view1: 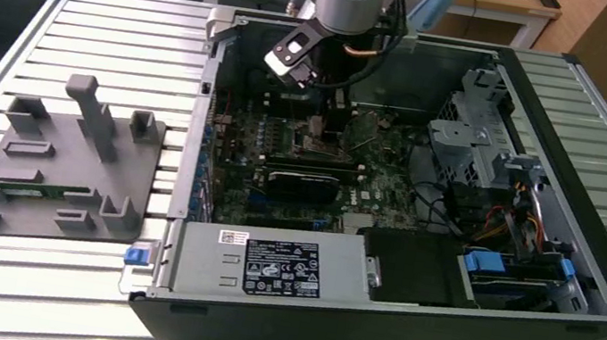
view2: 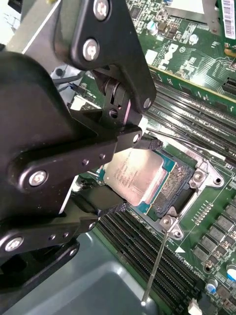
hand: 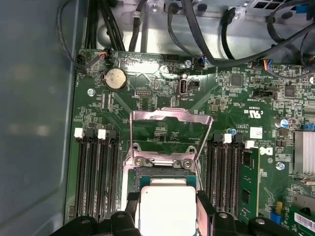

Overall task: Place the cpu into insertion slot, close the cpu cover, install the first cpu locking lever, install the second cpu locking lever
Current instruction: 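Place the cpu into insertion slot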

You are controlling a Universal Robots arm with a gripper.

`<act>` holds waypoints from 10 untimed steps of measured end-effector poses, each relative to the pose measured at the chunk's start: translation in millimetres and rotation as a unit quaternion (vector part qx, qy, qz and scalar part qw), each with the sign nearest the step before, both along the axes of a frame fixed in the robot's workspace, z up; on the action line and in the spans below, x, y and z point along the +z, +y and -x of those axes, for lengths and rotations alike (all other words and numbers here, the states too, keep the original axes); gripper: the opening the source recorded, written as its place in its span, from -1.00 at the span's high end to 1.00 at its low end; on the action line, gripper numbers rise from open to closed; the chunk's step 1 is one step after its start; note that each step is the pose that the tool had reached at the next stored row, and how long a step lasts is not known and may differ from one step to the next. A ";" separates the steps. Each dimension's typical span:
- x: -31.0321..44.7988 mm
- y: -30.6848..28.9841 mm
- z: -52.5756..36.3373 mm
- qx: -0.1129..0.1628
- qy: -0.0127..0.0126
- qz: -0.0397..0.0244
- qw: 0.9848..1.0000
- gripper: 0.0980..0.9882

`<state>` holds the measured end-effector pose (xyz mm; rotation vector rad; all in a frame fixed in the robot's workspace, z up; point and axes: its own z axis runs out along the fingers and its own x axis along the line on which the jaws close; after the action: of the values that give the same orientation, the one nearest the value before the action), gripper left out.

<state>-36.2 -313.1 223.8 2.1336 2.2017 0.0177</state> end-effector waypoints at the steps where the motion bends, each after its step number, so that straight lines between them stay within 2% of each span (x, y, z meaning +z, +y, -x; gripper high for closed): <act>1: -0.9 0.0 0.0 0.000 0.000 0.000 1.000 0.00; 10: -10.6 0.0 1.1 -0.001 0.000 0.000 1.000 0.00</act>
<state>-37.3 -313.0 213.2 2.1363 2.1991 0.0175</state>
